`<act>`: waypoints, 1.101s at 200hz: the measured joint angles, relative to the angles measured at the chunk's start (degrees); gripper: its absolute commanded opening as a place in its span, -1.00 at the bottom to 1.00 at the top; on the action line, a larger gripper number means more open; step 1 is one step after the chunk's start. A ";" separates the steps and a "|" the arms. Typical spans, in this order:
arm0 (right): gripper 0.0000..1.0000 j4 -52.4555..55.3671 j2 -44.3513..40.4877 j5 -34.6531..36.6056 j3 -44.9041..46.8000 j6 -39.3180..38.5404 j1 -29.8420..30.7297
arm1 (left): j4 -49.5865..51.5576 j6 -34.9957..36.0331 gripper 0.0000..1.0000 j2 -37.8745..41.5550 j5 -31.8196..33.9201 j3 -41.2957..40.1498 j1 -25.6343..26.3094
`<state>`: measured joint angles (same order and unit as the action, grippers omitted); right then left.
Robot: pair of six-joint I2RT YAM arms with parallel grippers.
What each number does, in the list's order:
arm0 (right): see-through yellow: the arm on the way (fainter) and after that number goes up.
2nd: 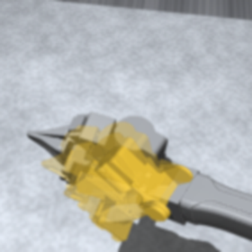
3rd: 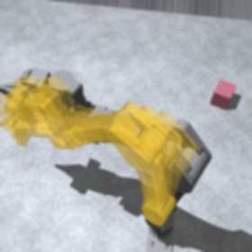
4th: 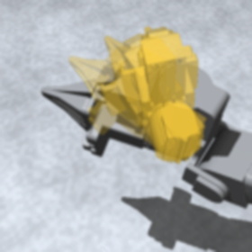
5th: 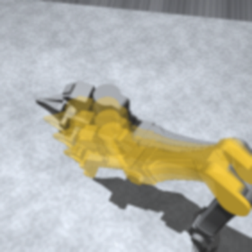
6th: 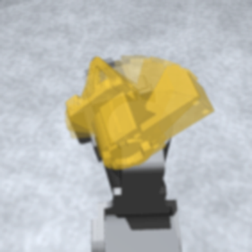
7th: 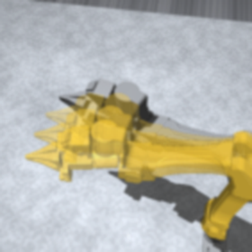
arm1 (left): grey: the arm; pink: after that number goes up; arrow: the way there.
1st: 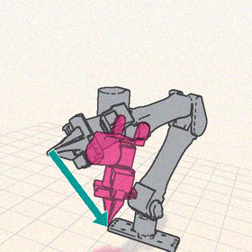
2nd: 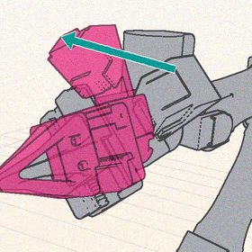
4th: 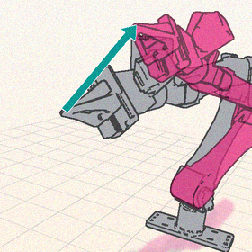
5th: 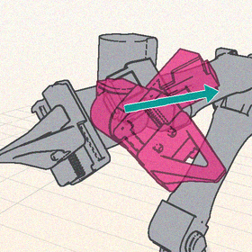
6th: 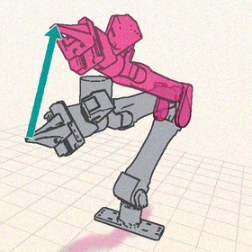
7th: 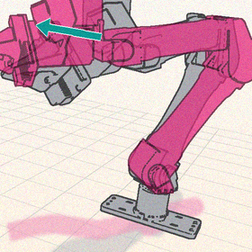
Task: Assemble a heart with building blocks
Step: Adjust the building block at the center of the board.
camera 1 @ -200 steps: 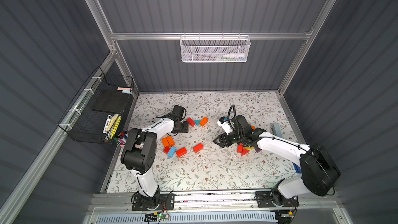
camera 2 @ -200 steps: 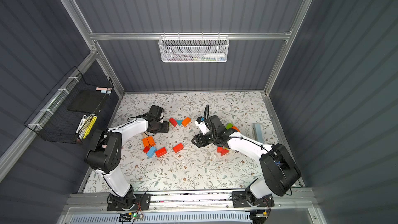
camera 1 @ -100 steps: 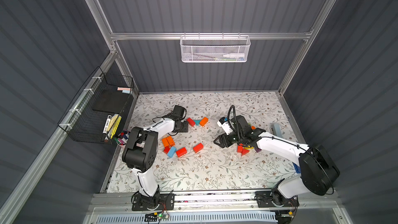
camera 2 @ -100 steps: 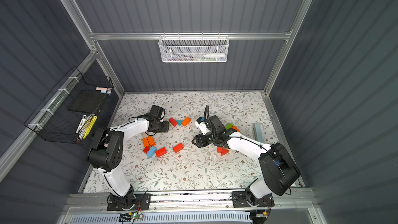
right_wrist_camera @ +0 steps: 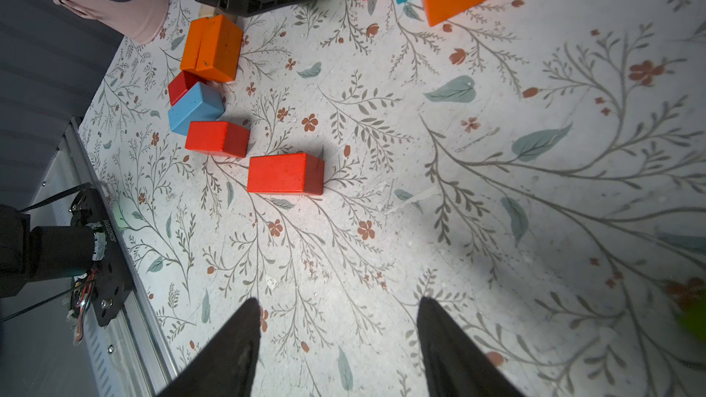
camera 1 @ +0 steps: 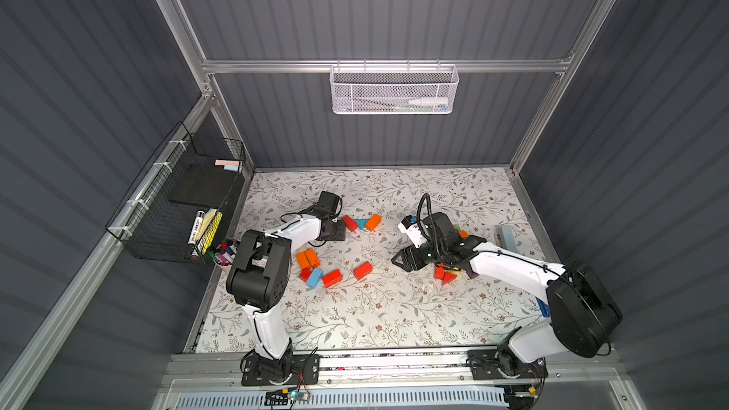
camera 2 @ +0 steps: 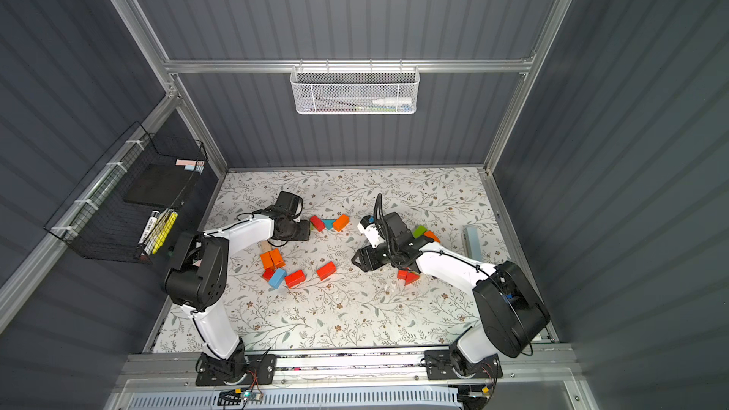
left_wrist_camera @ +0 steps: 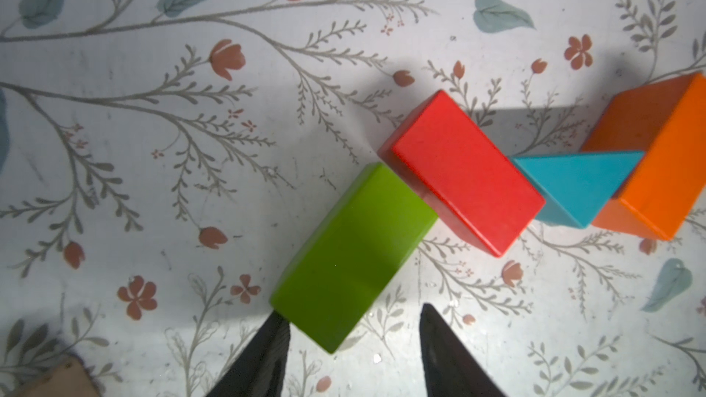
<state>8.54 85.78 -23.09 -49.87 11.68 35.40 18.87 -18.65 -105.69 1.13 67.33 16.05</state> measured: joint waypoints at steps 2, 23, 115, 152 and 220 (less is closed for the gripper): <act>0.35 -0.04 0.00 0.00 0.00 0.04 0.00 | 0.00 0.02 0.12 0.00 0.00 0.07 0.00; 0.35 -0.09 0.00 0.00 0.00 0.09 0.00 | -0.02 0.15 0.12 0.00 -0.02 0.52 0.00; 0.38 0.04 0.02 -0.55 0.02 -0.42 0.00 | 2.71 0.11 0.12 0.00 0.87 1.90 -0.04; 0.40 0.98 0.57 -2.84 -0.22 -2.43 0.13 | 6.99 0.46 0.17 2.58 1.01 2.32 -0.15; 0.50 4.39 4.79 0.22 -3.63 -6.64 7.15 | 9.40 7.69 0.55 18.86 -5.99 2.97 -0.15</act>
<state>12.93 90.56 -22.87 -53.49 5.04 42.54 28.27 -10.96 -86.83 -4.86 70.30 15.90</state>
